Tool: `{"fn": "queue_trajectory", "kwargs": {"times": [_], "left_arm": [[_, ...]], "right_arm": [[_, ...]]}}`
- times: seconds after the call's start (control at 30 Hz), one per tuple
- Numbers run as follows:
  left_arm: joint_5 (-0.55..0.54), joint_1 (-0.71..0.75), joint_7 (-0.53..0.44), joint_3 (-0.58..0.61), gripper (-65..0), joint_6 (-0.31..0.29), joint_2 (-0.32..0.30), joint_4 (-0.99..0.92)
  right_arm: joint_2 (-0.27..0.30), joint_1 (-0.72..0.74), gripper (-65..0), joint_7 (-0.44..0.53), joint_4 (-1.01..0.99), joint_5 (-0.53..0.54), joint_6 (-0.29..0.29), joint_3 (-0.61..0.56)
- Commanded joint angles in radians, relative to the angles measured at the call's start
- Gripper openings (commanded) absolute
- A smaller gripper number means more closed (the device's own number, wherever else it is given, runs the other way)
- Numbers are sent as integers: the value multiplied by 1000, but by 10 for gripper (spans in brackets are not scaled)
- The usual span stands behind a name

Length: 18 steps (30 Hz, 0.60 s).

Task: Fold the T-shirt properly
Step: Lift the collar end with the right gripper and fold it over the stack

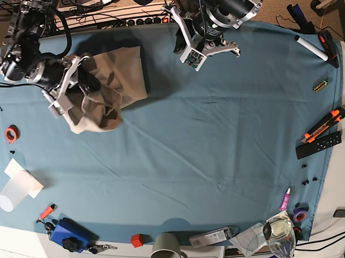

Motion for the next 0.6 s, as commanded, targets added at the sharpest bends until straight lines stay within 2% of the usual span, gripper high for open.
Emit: {"fn": "queue_trajectory", "kwargs": {"times": [0.0, 0.13, 0.17, 0.23, 0.3, 0.57], "left_arm": [[-7, 3, -24, 3, -562, -1, 5, 17], [-7, 3, -26, 3, -562, -2, 5, 17], [-7, 3, -27, 3, -562, -1, 5, 17], [-7, 3, -31, 3, -562, -1, 5, 17], [-7, 3, -31, 3, -562, -1, 5, 17], [-6, 9, -34, 3, -562, -1, 5, 17]], "right_arm": [[5, 8, -650, 21, 15, 26, 2, -16], [-9, 8, -650, 21, 15, 26, 2, -56], [-8, 8, -621, 21, 15, 26, 2, -60], [-8, 8, -516, 21, 15, 26, 2, -60], [-8, 8, -461, 21, 15, 38, 2, -60], [-8, 8, -460, 21, 39, 285, 2, -60]]}}
